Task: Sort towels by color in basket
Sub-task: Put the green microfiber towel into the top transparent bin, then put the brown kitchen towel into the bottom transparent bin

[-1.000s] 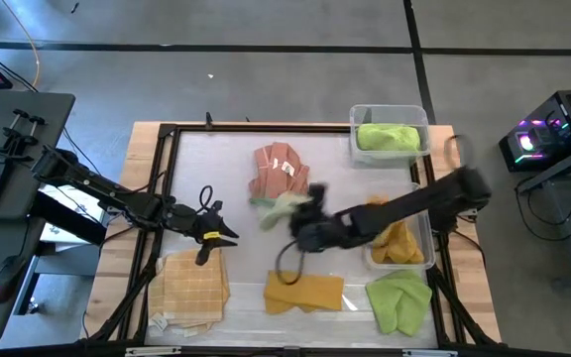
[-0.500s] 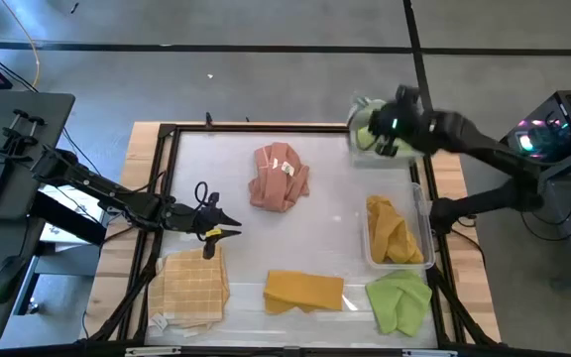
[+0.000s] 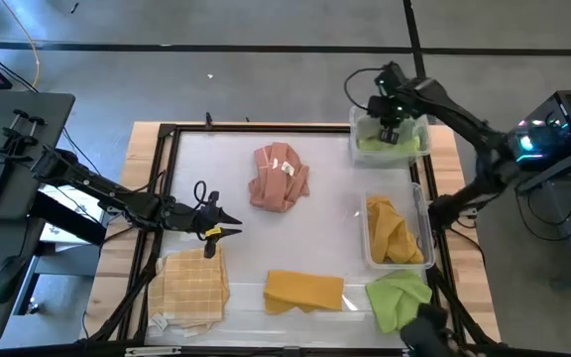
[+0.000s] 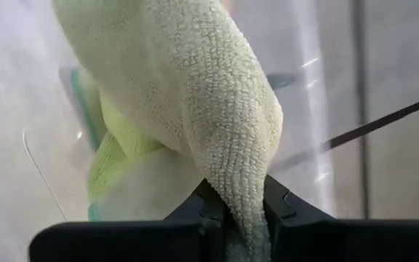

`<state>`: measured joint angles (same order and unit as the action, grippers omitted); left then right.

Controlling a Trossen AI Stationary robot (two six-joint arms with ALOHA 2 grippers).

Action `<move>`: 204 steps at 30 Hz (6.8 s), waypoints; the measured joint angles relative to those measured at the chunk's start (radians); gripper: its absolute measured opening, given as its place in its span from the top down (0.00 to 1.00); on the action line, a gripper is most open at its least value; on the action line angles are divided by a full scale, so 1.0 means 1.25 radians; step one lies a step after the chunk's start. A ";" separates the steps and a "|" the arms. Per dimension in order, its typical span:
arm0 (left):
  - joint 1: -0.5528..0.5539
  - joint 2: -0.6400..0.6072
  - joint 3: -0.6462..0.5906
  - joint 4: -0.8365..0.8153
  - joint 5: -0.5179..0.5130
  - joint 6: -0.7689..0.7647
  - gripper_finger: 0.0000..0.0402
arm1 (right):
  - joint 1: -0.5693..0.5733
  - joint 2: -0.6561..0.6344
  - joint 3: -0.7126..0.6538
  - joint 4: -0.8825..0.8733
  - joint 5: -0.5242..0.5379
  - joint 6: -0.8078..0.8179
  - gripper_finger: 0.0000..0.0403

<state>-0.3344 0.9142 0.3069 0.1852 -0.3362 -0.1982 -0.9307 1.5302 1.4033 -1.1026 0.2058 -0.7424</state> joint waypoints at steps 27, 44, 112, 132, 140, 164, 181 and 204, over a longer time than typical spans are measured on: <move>0.000 0.000 0.000 0.018 -0.120 -0.027 0.76 | -0.051 0.162 0.052 -0.147 0.022 0.271 0.65; 0.000 0.000 0.000 0.018 -0.120 -0.029 0.76 | -0.040 0.013 -0.113 0.010 0.031 0.651 0.69; -0.001 0.000 0.000 0.011 -0.105 0.010 0.76 | 0.575 0.566 0.139 0.625 -0.039 0.694 0.49; -0.001 0.000 0.000 -0.031 -0.158 -0.021 0.76 | 0.974 0.174 0.131 0.102 0.451 0.778 0.97; -0.001 0.000 0.000 -0.025 -0.171 -0.013 0.76 | 1.197 -0.090 0.133 -0.057 0.674 1.044 0.97; -0.001 0.000 0.000 -0.020 -0.171 -0.044 0.76 | 1.334 -0.498 0.156 -0.373 0.506 1.198 0.97; -0.001 0.000 0.000 -0.011 -0.171 -0.049 0.76 | 1.325 -0.471 -0.291 -0.313 0.120 1.622 0.94; 0.000 0.000 0.000 0.097 -0.185 0.139 0.76 | 1.210 -0.425 -0.446 -0.110 0.038 1.516 0.66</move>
<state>-0.3344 0.9146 0.3065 0.3061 -0.5677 -0.0244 0.5821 0.9986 0.8462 -1.2402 0.2537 1.1521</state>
